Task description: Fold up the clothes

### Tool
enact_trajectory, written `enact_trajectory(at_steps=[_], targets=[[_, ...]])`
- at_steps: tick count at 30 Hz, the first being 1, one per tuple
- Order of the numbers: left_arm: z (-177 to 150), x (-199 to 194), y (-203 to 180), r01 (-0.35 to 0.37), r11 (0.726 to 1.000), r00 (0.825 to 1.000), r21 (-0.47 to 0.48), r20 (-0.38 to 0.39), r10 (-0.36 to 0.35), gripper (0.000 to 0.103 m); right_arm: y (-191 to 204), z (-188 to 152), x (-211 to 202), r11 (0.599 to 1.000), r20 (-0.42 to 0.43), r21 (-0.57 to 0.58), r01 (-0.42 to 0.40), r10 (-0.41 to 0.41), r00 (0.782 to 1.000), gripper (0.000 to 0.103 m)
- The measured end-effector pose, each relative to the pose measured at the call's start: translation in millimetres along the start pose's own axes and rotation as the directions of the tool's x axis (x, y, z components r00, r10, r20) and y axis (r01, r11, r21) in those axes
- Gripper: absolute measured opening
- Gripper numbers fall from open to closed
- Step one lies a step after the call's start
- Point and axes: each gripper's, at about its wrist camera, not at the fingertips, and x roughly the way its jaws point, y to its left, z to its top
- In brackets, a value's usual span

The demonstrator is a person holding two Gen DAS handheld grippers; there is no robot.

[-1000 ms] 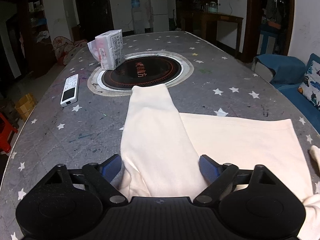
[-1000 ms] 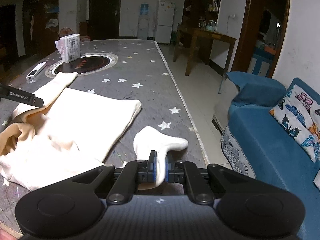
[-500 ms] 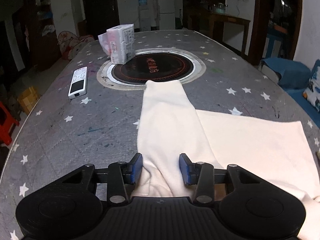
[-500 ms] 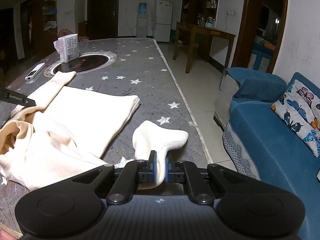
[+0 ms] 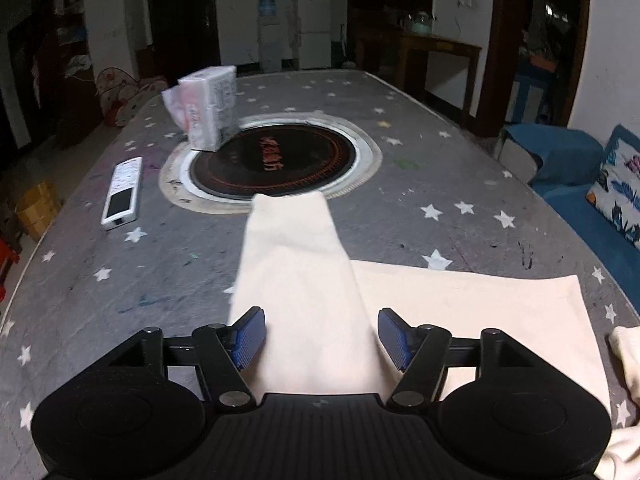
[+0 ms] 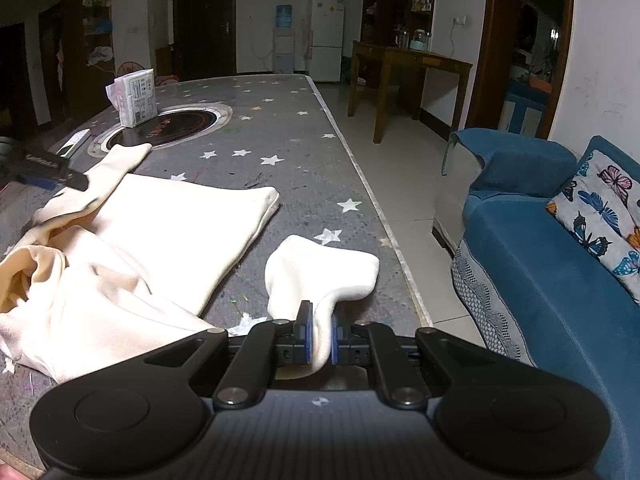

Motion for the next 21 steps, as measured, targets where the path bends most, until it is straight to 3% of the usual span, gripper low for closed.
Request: enact_trajectory(at_steps=[5,8,12,14,16,21], targets=[[1,24,-12,-0.02,0.999,0.999,0.044,-0.04,0.022,0.065,-2,0,2,1.0,-0.002,0.005,-0.006,0.006,1.0,0.008],[0,32,-16,-0.03,0.997,0.999,0.066,-0.042,0.033,0.056,-2,0,3,1.0,-0.002,0.008,-0.01,0.01,1.0,0.008],[-1,29,-17,-0.036,0.996,0.999,0.085,-0.026,0.039,0.022,-3,-1,3,1.0,0.0,0.008,-0.012,0.012,1.0,0.008],[0,25,-14,-0.033,0.996,0.999,0.079,-0.02,0.035,0.011,-3,-1,3,1.0,0.002,0.009,-0.013,0.013,1.0,0.008],[0,17,-8,-0.027,0.998,1.0,0.057,-0.003,0.027,0.005,-4,-1,2,1.0,0.004,0.01,-0.013,0.013,1.0,0.008],[0,-8,10,-0.043,0.999,0.998,0.005,0.052,0.043,0.003,-4,-2,1,1.0,0.012,0.01,-0.012,0.012,1.0,0.008]])
